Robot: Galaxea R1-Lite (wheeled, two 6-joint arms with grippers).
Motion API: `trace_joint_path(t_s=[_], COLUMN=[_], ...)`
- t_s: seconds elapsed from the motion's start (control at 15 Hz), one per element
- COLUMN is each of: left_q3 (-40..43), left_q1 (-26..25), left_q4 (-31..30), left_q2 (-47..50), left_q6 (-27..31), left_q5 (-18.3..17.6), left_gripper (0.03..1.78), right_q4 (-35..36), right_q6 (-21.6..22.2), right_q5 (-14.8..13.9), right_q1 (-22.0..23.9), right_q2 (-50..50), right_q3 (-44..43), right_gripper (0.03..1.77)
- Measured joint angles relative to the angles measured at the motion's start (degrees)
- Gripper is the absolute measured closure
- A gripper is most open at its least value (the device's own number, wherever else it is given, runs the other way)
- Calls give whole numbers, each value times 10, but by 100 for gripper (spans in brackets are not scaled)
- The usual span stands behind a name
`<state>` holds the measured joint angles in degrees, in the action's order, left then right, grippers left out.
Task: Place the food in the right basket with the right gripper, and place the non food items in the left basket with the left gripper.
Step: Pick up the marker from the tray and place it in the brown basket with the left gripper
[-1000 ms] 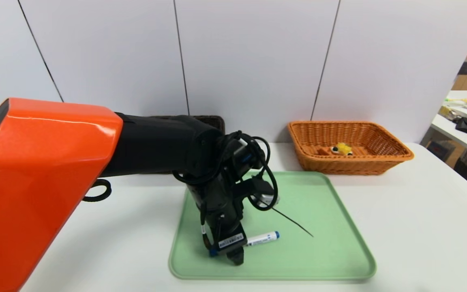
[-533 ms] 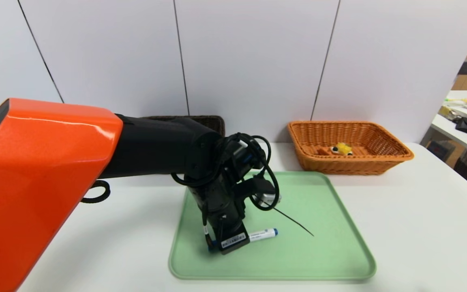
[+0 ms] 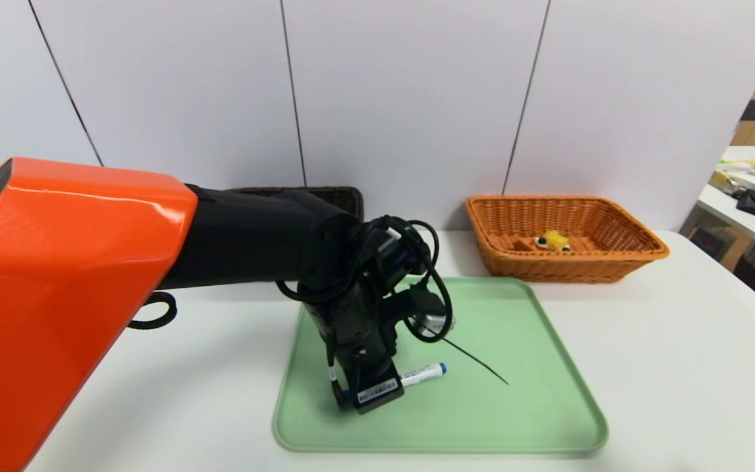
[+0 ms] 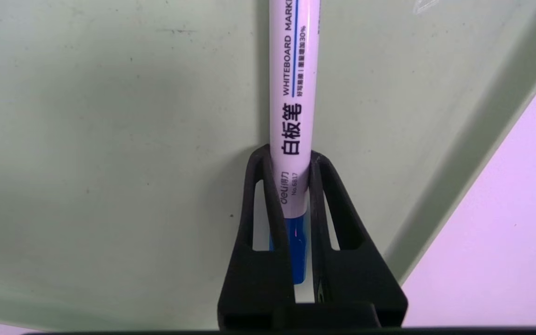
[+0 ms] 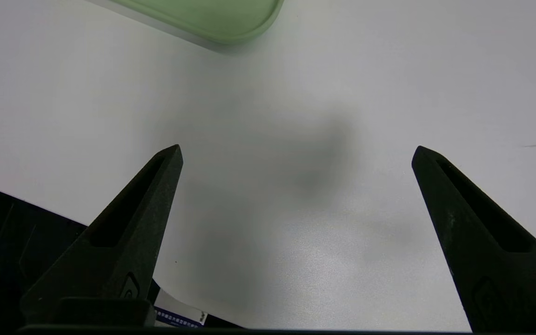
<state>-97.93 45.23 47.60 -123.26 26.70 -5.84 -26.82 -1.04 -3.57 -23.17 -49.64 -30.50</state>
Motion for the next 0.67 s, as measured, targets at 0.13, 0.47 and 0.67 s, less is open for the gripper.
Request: trace_joint_path(t_s=[0.13,0.47,0.67], left_q3=[-2,-7,-9], left_q1=[1,0,0], left_q4=[0,-25,-50], left_q2=[7,40,65], left_q6=[0,-3,-5], left_q5=[0,2,17], left_gripper=[164,164,164], right_q4=[0,0,0], right_q6=[0,0,0], right_q5=[0,1,1], right_q1=[0,0,0], right_q2=[1,1,1], right_q3=[0,0,0], right_gripper=[10,10,10])
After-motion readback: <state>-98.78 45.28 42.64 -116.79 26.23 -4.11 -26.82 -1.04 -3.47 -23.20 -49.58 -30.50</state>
